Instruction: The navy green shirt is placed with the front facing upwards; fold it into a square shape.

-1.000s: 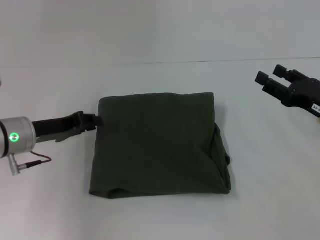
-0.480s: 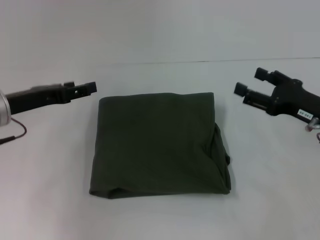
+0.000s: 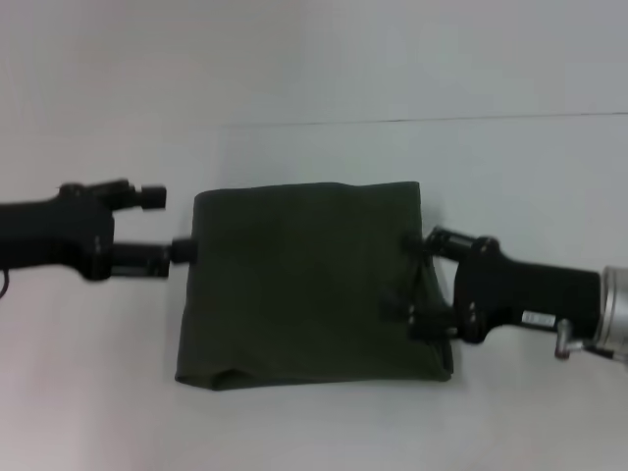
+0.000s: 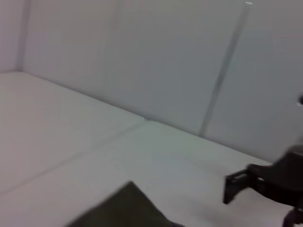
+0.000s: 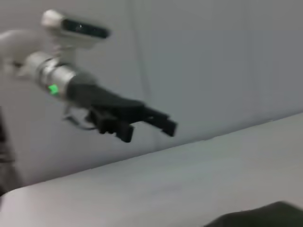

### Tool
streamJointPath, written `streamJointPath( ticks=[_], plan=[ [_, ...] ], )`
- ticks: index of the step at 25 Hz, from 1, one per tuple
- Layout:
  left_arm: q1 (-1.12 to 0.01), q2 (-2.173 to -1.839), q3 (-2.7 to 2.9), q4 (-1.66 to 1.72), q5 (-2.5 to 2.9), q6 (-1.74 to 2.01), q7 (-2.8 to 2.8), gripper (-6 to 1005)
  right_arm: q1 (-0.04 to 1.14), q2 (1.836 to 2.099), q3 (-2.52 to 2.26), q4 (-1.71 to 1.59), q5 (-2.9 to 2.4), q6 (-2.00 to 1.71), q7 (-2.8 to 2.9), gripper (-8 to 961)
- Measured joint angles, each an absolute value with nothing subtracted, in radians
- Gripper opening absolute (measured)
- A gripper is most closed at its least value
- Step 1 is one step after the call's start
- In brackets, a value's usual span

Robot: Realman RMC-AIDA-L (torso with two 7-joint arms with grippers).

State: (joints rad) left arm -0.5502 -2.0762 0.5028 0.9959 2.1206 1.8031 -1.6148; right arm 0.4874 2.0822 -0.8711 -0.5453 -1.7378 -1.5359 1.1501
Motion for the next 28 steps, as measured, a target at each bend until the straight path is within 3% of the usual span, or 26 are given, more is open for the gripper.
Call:
streamJointPath(
  ticks=[5,16,28],
  plan=[
    [-0.531,-2.069,0.441,0.969,2.2,1.934,-1.504,941,0.489,2.093,-0.967,-0.543,-1.759,-1.575,1.137,939],
    [-0.405,-2.121,0.371,0.921,2.225,1.955,-1.337,938,0.486,2.097,-1.039,-0.508,-1.755,-1.585,1.081,938],
    [-0.4,-2.135,0.396,0.912,2.227,1.965,-1.309,937,0.514,2.101,-1.058,-0.433,-1.754,-1.561,1.013,939]
  ],
)
